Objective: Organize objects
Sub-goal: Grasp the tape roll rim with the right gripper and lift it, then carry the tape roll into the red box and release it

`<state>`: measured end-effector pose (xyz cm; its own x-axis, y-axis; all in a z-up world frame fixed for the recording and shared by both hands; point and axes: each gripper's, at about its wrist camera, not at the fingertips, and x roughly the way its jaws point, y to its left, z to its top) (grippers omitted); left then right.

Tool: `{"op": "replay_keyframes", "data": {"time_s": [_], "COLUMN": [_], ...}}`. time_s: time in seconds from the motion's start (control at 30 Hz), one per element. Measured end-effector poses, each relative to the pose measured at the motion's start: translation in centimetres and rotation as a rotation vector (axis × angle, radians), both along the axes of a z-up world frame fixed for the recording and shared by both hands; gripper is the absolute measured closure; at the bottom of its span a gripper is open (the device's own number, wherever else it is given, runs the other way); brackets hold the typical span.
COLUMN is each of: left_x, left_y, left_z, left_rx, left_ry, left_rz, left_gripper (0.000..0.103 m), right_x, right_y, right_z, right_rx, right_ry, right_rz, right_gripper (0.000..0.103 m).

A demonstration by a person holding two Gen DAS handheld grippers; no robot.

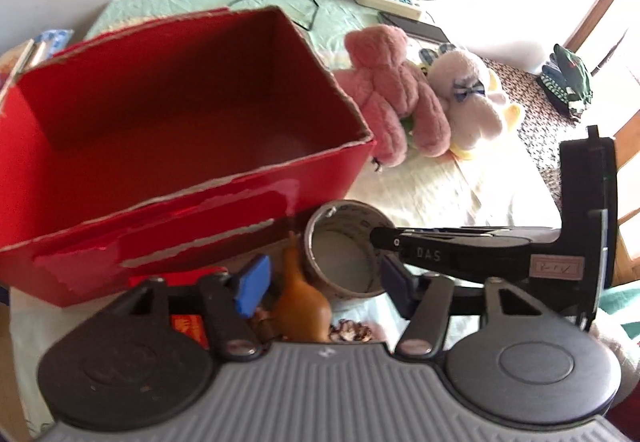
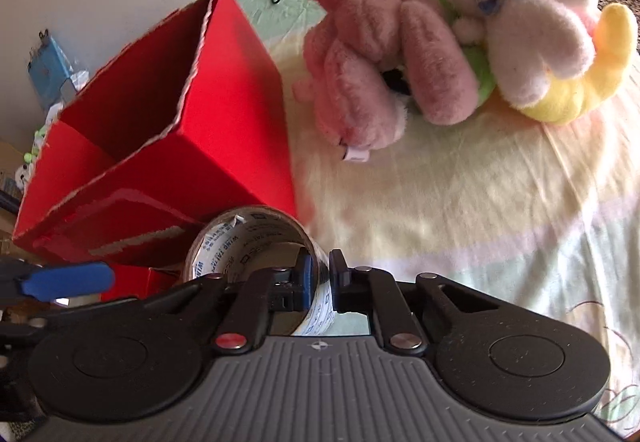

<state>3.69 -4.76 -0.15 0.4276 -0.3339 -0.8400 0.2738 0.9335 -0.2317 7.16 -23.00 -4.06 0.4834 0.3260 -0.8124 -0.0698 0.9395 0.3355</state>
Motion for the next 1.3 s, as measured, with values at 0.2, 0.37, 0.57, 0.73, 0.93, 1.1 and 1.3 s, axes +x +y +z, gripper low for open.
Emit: {"op": "replay_keyframes", "data": {"time_s": [0.2,0.37,0.57,0.73,0.93,1.1,1.3], "left_x": [1.3,2.3,2.6,2.8,3.2,5.0,8.2], "left_y": [-2.5,-5.4,-8.1,-7.6,-2.3,3.8,9.1], "left_z": [-0.7,-0.5,3.0,8.2,12.7,12.8,7.2], "left_rx": [-0.043,-0.069,-0.105,-0.151,-0.142,-0.092,-0.036], "left_ry": [0.042,0.058,-0.028,-0.166,-0.287,-0.275,-0.144], "left_rz": [-0.056,-0.121,-0.190,-0.181,-0.080,0.027,0.100], "left_gripper": [0.056,0.082,0.091,0.092,0.092,0.091,0.091], "right_x": [-0.7,-1.1,-1.8,0.1,4.4,8.0,10.7], "right_y": [-2.9,-5.2,-8.1,-6.7,-0.3,7.1,12.9], "right_z": [2.0,4.8,10.9,15.4,17.3,14.8,10.1], "right_rx": [-0.013,-0.049,-0.073,-0.051,0.042,0.006,-0.137], "right_ry": [-0.041,-0.073,-0.229,-0.366,-0.382,-0.299,-0.195], "right_rz": [-0.027,-0.045,-0.077,-0.015,0.115,0.214,0.262], "right_gripper": [0.093,0.093,0.091,0.090,0.090,0.091,0.091]}}
